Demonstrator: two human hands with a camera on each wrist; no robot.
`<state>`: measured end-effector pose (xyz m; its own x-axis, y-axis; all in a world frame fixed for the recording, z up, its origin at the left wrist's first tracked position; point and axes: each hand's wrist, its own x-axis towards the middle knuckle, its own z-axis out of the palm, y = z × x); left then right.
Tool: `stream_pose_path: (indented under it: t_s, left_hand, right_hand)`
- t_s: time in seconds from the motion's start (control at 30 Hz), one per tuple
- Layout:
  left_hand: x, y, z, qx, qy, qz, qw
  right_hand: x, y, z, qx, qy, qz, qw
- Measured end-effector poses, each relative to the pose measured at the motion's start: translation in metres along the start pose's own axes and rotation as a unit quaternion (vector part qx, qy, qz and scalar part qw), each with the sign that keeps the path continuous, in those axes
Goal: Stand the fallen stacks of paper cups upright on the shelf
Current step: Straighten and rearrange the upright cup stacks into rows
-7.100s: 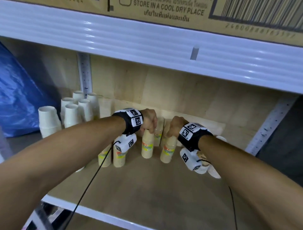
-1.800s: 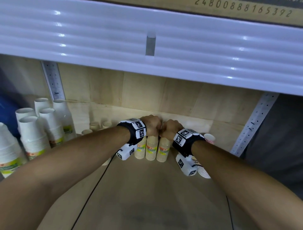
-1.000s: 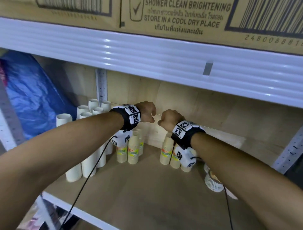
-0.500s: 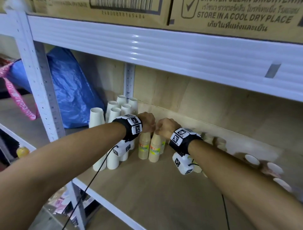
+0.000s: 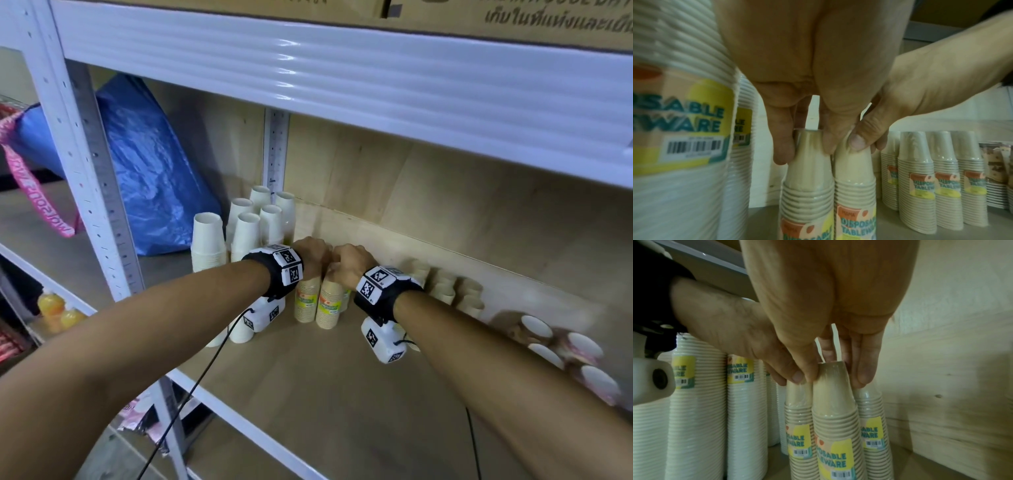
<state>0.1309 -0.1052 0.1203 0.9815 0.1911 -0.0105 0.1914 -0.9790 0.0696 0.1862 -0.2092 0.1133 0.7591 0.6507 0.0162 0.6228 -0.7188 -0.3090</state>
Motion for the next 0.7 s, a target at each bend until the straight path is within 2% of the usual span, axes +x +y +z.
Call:
stream_pose_path:
  t_s: [0.37,0.7]
  left_hand:
    - [-0.007,0.007,-0.01,-0.055,-0.011,0.027,0.998]
    - [0.001,0.063,-0.018,-0.091,-0.013,0.089,0.992]
  right_hand:
    - [-0.024,0.01,-0.007,0.02,0.017,0.016,1.0]
    - [-0.063,0.056,-0.04,0.016,0.055,0.096,0.994]
